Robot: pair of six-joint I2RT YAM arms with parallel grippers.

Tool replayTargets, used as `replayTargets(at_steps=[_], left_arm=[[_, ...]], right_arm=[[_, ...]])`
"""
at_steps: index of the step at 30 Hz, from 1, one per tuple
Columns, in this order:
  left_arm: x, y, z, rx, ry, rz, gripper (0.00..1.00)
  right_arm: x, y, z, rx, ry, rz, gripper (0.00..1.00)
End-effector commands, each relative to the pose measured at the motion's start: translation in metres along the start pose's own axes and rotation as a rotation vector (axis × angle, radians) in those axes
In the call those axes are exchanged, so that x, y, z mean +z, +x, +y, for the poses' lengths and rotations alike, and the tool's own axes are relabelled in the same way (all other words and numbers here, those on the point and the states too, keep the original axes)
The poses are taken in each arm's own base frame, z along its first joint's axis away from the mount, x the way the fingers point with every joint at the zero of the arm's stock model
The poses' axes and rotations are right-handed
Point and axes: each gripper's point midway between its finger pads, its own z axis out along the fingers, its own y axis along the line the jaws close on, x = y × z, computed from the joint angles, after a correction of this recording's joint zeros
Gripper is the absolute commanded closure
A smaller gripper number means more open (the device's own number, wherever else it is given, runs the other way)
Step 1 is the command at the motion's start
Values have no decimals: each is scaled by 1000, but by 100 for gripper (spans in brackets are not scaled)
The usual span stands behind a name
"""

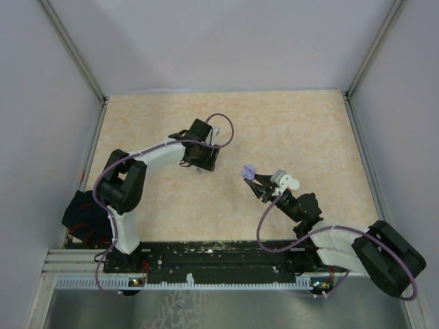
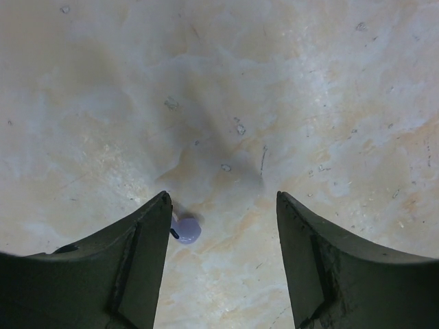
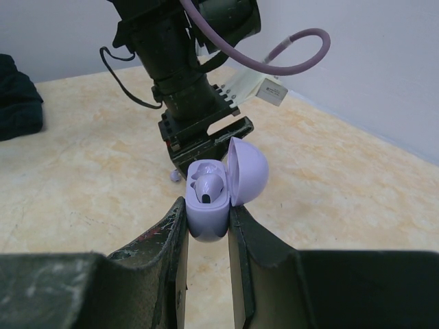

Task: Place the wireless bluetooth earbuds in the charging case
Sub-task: Pick up the earbud from the center of the board.

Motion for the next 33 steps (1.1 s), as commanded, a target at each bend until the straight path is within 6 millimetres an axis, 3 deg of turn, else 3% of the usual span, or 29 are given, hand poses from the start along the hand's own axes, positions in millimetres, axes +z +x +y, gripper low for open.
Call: replayTargets(at_steps=[1,14,33], left_arm=[[-5,1,6,-11,-12,32,32],[-6,17,12,-25,-37,83,31],[-10,25,25,-42,-117,123,47]], right_arm=[[7,-23,-2,-14,0,-78,100],[7,-24,-2,-15,-3,-79,100],[7,-23,-1,-11,-7,-77,100]])
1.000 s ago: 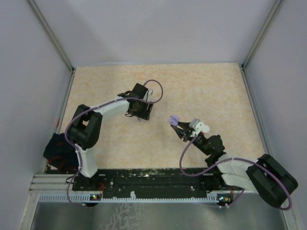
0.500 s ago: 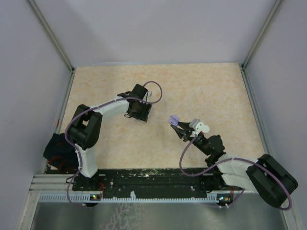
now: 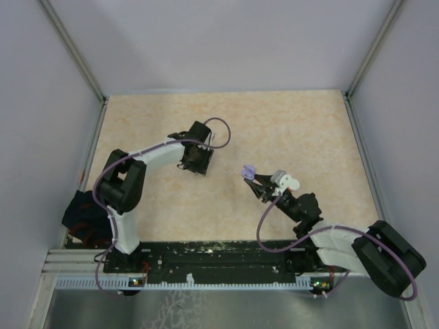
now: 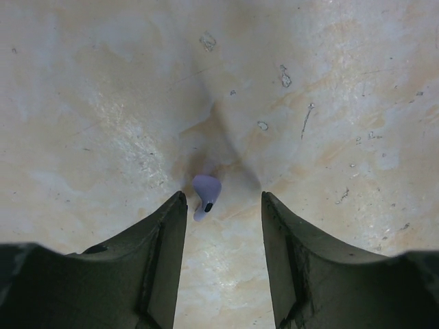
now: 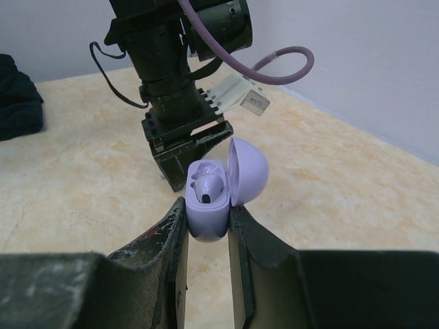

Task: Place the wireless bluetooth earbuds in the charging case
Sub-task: Pick up the earbud from the center of the board.

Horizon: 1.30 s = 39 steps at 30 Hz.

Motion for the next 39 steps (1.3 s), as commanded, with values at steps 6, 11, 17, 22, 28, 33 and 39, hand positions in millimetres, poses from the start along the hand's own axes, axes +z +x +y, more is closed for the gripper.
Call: replayTargets(at_steps=[6,11,17,22,28,33,39], left_arm=[[0,-7,8,4,-62,4,54],[5,-8,9,25,-83,23,59],[8,-5,9,38,-98,43,65],[10,-2,8,42,-96,63,67],[12,4,7,47,-92,86,69],[14,8,5,53,-88,103,74],[11,12,5,47,-92,116,82]], right_arm=[[8,-23,-1,-9,-10,-75,100],[8,-23,0,-8,-12,-75,100],[8,-22,0,-6,-11,-74,100],[8,-22,0,-3,-12,-75,100],[8,-22,0,-3,-10,-75,100],[8,-22,-1,-4,-10,-75,100],[8,-23,-1,-6,-7,-78,100]])
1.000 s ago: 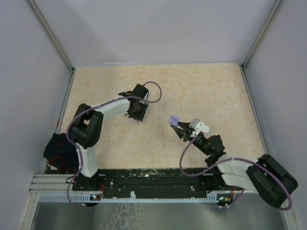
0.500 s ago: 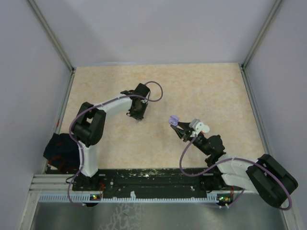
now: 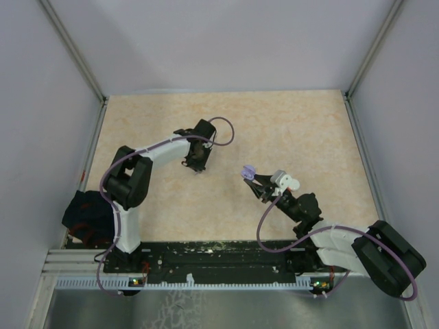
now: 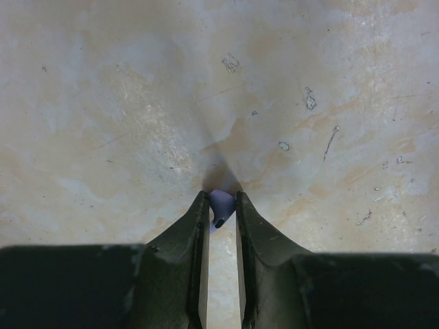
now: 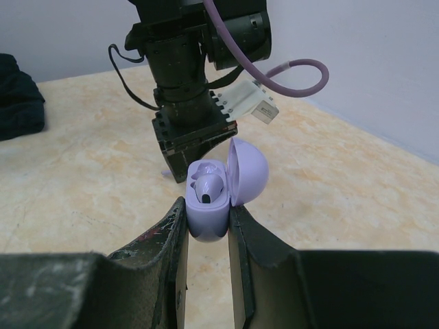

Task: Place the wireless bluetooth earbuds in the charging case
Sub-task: Pick up the earbud from the center of the board, then place the earbud in the charging case.

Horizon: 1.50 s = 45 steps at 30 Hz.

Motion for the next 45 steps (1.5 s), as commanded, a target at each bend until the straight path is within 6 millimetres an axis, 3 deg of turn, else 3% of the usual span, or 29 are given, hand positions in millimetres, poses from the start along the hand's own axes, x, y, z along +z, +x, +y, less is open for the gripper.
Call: replayTargets(at_steps=[1,5,14,24,35,45], left_arm=[[4,15,-1,12,-8,63,82],[-8,9,-3,-26,1,21,85],[-61,-24,-19,-157,91,-223,87],[-132,-53,-62,-248,287,-559,86],[-210,-59,-110,-318,461,-888,87],[-253,-53,-136,-442,611,-1015,87]], right_arm=[[7,-23,-2,-7,-3,-78,100],[7,-23,-2,-8,-4,-76,100],[7,-26,-3,-13,1,-85,100],[4,-28,-4,-20,10,-97,100],[2,-28,-5,-22,23,-98,100],[0,-38,-8,-30,36,-144,100]])
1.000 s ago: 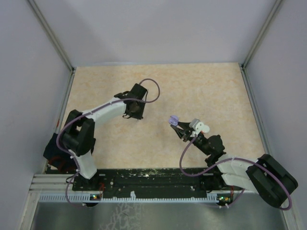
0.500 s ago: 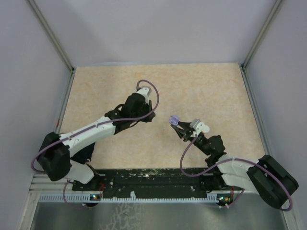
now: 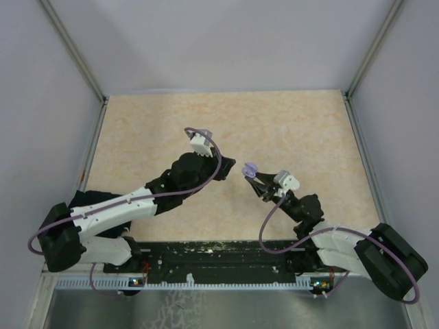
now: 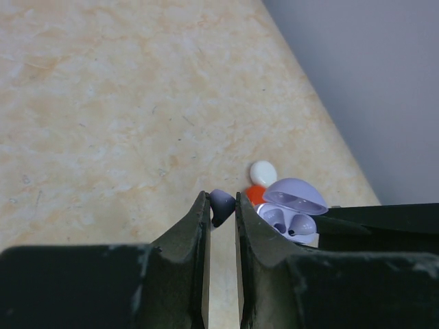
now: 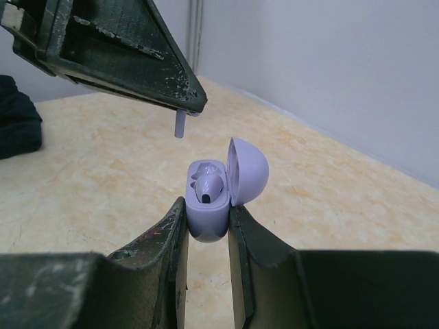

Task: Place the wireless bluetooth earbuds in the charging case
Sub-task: Place the earbud in the charging case.

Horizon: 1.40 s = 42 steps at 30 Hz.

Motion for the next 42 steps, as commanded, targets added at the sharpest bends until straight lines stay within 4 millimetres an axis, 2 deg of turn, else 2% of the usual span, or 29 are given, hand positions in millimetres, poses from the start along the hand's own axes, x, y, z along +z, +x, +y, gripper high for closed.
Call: replayTargets(at_steps=[1,5,14,26,42], left_arm=[[-8,-24,-30,-110,85,-130,87],[-9,-20,-46,-127,129,-148,87],[-12,-16,-61,-129,185,-182,87],[-4,2,-66,-106,181,-163,87],[-1,11,-65,-57,169,-175,87]], right_arm=[[0,-24,-4,-16,16,-95,100],[0,-25,-4,-16,18,-97,100],[0,-26,-4,-14,19,-104,100],[-2,-31,-5,-5,31,-122,100],[-2,-32,-5,-4,28,-123,100]])
